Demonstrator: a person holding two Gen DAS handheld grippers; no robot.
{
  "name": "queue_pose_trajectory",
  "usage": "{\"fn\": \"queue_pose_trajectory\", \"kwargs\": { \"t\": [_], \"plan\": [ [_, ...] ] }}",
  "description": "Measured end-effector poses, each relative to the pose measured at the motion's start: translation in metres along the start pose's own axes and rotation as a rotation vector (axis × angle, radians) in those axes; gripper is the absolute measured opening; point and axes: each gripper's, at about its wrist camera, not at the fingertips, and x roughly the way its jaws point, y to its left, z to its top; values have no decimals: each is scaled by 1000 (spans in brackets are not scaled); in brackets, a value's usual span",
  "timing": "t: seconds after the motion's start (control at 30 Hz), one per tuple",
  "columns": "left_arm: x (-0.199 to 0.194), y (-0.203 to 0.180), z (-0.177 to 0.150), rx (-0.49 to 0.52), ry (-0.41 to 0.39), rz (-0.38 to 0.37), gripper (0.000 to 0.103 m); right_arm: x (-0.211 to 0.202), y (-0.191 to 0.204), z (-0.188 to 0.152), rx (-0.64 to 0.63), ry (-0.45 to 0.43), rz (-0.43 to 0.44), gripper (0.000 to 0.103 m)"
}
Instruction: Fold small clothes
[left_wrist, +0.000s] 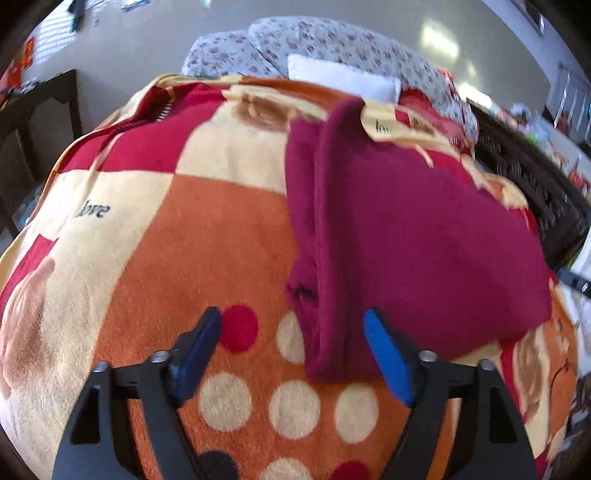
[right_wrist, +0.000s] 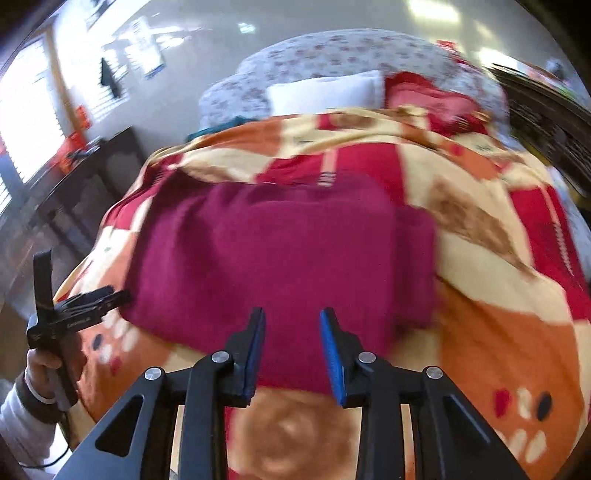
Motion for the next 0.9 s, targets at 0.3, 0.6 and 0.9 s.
{"fn": "queue_pose_trajectory", "kwargs": {
  "t": [0.3, 0.6, 0.9],
  "plan": [
    [28, 13, 31, -87, -10, -24, 86, 94, 109, 82, -118, -24, 153, 33],
    [54, 30, 49, -161, -21, -97, 92, 197, 144, 147, -53, 53, 160, 33],
    [69, 29, 54, -182, -42, -127, 103, 215, 125, 143, 15, 95, 200, 34]
  ]
}}
